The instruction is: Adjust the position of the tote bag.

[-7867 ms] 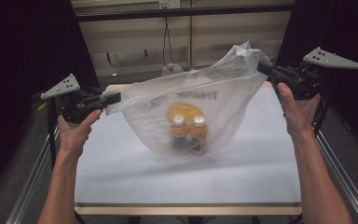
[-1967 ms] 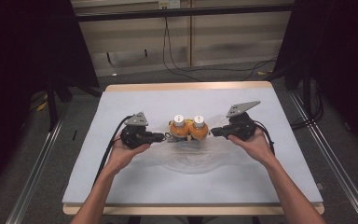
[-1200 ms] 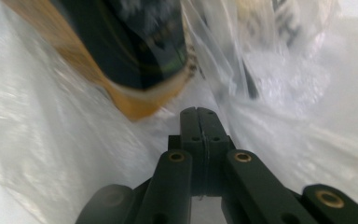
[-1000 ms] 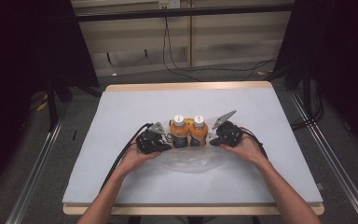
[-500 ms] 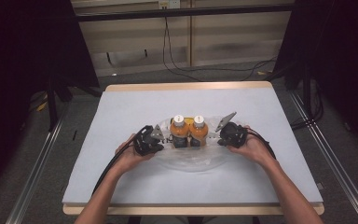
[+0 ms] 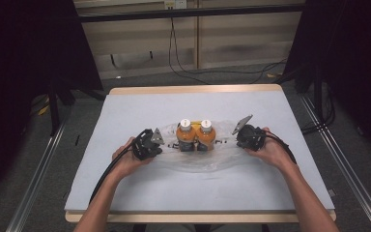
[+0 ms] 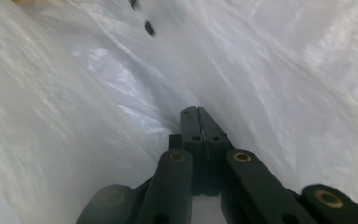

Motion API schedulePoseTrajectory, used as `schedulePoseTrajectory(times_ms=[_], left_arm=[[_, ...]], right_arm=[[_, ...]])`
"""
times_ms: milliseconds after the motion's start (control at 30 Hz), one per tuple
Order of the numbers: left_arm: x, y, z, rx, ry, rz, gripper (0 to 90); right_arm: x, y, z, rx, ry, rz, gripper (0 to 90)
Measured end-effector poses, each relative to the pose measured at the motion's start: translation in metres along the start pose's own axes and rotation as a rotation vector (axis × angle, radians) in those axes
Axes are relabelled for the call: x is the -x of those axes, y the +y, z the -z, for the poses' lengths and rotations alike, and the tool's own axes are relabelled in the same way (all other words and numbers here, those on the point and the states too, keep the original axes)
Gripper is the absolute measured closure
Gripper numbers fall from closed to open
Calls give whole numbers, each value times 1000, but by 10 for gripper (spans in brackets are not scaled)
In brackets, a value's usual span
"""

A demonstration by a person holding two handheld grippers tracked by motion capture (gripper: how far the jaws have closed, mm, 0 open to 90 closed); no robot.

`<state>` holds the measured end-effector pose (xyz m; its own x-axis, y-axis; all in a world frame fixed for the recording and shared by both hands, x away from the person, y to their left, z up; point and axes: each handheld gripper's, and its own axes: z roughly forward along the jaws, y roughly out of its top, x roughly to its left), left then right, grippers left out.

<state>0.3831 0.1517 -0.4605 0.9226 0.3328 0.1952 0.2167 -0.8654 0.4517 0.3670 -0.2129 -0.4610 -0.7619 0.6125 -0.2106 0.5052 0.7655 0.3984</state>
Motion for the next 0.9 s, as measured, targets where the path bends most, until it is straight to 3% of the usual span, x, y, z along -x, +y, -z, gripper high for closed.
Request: schedulePoseTrajectory(times_ms=[167, 333, 400, 433, 467, 533, 633, 733, 767, 833, 900], left_arm=[[-3, -3, 1, 9, -15, 13, 900], [-6, -6, 3, 21, -45, 46, 900], [-5, -8, 6, -8, -31, 40, 900], [-5, -9, 6, -19, -31, 47, 900], [-7, -12, 7, 8, -55, 84, 900], [-8, -12, 7, 32, -62, 106, 900], [-9, -8, 9, 79, -82, 105, 900], [-10, -3, 6, 101, -75, 89, 900], [-10, -2, 3, 99, -75, 90, 900], [-11, -3, -3, 45, -48, 81, 900], [-14, -5, -3, 48, -40, 87, 900]], right_arm=[[9, -12, 3, -18, -21, -11, 900], [17, -25, 8, -8, 2, -43, 900], [17, -27, 9, -13, 7, -50, 900], [17, -28, 9, -9, 0, -57, 900], [16, -28, 9, -5, -1, -61, 900], [15, -28, 9, 3, -10, -54, 900], [15, -27, 8, 12, -15, -49, 900], [17, -28, 7, 25, -9, -52, 900], [16, -28, 7, 23, -16, -56, 900], [15, -27, 7, 22, -16, -50, 900], [15, -28, 7, 26, -15, -54, 900]])
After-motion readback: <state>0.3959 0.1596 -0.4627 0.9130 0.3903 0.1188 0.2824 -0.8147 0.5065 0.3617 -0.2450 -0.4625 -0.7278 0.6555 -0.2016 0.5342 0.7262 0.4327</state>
